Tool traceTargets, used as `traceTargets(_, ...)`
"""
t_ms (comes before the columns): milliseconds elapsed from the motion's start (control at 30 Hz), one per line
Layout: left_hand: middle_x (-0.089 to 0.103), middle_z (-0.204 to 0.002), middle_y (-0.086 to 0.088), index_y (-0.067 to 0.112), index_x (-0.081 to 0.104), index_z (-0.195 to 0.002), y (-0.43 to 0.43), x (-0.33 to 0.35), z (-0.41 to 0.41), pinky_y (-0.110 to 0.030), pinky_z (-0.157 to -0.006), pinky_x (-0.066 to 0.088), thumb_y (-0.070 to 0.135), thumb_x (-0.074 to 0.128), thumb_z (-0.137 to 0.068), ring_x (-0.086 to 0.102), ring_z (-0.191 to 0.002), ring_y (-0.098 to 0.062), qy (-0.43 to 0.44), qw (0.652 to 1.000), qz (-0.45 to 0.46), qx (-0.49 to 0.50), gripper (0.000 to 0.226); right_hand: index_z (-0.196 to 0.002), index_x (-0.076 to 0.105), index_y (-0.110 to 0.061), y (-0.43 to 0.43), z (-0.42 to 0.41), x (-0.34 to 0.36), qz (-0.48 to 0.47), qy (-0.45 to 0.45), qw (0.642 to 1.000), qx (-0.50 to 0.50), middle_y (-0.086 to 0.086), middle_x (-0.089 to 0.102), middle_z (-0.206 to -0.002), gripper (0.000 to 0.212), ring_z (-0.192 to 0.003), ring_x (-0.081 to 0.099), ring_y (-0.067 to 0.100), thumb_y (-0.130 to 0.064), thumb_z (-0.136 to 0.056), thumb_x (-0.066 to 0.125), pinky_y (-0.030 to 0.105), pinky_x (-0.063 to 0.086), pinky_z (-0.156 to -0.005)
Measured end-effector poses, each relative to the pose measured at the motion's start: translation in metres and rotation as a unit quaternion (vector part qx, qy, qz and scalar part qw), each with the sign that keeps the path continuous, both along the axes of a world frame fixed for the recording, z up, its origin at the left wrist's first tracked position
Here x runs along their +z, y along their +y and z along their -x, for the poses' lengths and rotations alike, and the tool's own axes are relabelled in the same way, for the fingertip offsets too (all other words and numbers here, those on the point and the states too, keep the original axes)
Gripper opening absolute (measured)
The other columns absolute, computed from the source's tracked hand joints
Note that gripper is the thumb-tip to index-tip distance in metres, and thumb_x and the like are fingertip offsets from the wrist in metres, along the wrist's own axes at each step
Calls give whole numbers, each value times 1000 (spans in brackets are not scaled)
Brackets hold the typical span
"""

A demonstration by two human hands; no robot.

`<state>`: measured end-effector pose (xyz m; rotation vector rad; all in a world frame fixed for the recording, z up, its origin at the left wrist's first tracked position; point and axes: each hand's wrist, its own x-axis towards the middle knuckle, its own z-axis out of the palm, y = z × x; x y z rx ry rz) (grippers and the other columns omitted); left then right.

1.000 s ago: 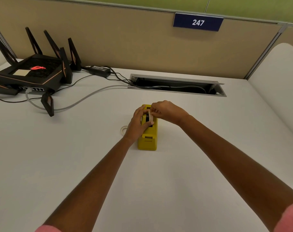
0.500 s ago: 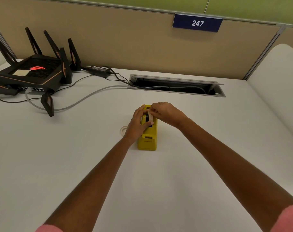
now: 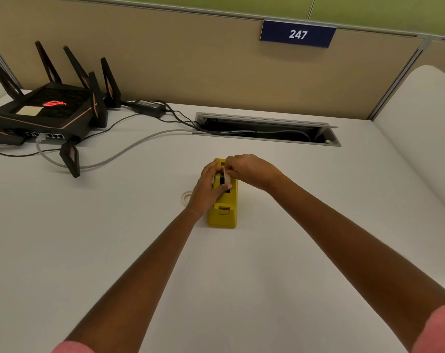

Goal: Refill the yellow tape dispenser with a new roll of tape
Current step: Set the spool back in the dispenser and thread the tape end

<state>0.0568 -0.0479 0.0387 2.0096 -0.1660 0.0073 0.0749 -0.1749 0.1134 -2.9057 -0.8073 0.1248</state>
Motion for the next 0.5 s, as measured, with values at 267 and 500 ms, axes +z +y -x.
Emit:
traceTargets(267,29,-147,-13,11,24,-138,0,1,1,-38,-102,37,15,61,-83,36,-130,-29,-1,1000,7,1,67,-115,47,1,8,-1,-7,8,-23,999,-29,20,60,-115,28,-100,57,29,-16,-98,34,33,47,-85)
traceTargets(500,26,-149,-12,10,25,-137,0,3,2,-39,-105,35,17,60,-84,32,-133,-28,-1,1000,2,-2,64,-112,55,0,1,-2,-5,-74,4,996,-48,22,64,-110,29,-97,60,32,-18,-98,36,36,49,-85)
